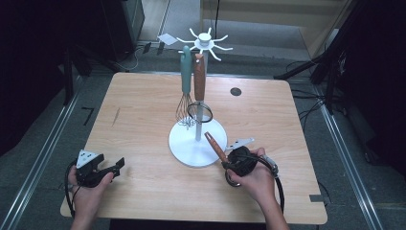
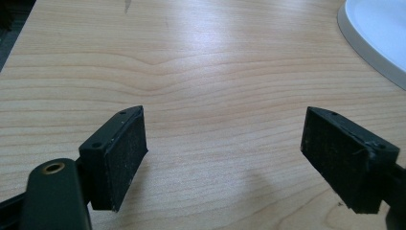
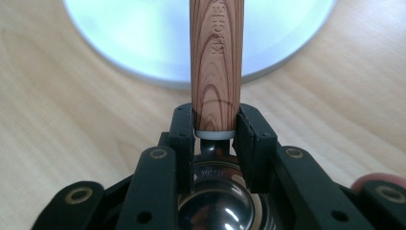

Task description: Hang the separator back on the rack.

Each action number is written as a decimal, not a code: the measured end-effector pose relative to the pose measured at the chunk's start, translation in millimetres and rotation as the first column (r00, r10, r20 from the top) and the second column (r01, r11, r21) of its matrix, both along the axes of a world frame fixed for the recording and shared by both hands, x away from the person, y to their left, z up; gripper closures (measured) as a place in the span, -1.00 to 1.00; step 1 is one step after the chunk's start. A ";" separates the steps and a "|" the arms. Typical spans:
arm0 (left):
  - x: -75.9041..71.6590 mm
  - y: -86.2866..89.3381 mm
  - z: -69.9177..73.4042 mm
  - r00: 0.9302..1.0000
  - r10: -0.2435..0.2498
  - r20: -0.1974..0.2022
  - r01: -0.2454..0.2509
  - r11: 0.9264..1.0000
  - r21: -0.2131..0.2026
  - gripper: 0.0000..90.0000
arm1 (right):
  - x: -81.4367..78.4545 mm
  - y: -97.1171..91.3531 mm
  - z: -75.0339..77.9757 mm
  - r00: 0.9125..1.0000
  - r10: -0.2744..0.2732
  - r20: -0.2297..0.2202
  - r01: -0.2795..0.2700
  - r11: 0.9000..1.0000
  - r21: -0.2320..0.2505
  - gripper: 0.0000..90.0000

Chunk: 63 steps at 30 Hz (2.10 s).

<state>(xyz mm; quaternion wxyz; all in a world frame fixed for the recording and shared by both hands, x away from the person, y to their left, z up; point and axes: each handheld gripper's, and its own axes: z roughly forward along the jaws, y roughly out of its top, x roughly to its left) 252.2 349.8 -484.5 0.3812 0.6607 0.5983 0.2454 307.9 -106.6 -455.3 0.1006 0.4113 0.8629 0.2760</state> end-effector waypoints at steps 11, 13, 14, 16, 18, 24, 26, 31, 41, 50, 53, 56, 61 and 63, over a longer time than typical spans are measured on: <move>-0.4 0.1 0.1 1.000 0.008 0.002 -0.008 1.000 0.002 -0.69 | -0.8 -15.4 8.1 0.989 -0.092 0.119 0.079 0.991 0.112 0.59; -0.4 0.1 0.1 1.000 0.007 0.001 -0.007 1.000 0.002 -0.69 | -1.9 -17.0 10.7 0.985 -0.102 0.139 0.084 0.988 0.131 0.59; -0.4 0.2 0.0 1.000 0.008 0.001 -0.008 1.000 0.003 -0.69 | -2.6 -17.9 12.1 0.982 -0.114 0.150 0.093 0.986 0.141 0.59; -0.5 0.0 0.0 1.000 0.011 0.002 -0.011 1.000 0.000 -0.69 | -3.4 -19.8 14.1 0.977 -0.130 0.169 0.103 0.982 0.160 0.59; -0.6 0.0 -0.2 1.000 0.011 0.003 -0.011 1.000 -0.002 -0.69 | -3.8 -22.5 15.6 0.973 -0.141 0.182 0.107 0.977 0.186 0.59; -0.8 0.0 -0.2 1.000 0.013 0.005 -0.013 1.000 -0.001 -0.69 | -6.0 -29.0 21.7 0.958 -0.161 0.236 0.104 0.966 0.235 0.59; -1.0 0.0 -0.2 1.000 0.014 0.006 -0.014 1.000 -0.001 -0.69 | -7.7 -29.2 25.3 0.953 -0.167 0.253 0.102 0.963 0.249 0.59; -1.1 -0.3 -0.3 1.000 0.013 0.007 -0.013 1.000 0.001 -0.69 | -11.1 -30.2 37.1 0.938 -0.169 0.303 0.082 0.956 0.281 0.59; -1.5 -0.4 -0.3 1.000 0.016 0.008 -0.016 1.000 0.002 -0.69 | -14.1 -31.6 56.3 0.909 -0.179 0.376 0.037 0.934 0.355 0.59; -1.7 -0.4 -0.3 1.000 0.017 0.007 -0.017 1.000 0.002 -0.69 | -18.4 -24.7 80.3 0.882 -0.195 0.429 0.003 0.913 0.408 0.59; -1.8 -0.2 -0.3 1.000 0.016 0.006 -0.016 1.000 0.003 -0.69 | -19.2 -22.9 87.7 0.873 -0.198 0.445 -0.009 0.907 0.420 0.59; -1.7 -0.2 -0.3 1.000 0.016 0.006 -0.016 1.000 -0.001 -0.69 | -18.4 -22.7 93.6 0.868 -0.197 0.457 -0.024 0.901 0.434 0.59; -1.7 0.1 -0.2 1.000 0.014 0.002 -0.014 1.000 0.003 -0.69 | -20.5 -21.3 100.4 0.851 -0.230 0.472 -0.015 0.887 0.461 0.59; -1.7 -0.1 -0.3 1.000 0.015 0.004 -0.015 1.000 0.002 -0.69 | -20.3 -19.8 102.4 0.851 -0.228 0.473 -0.021 0.885 0.465 0.59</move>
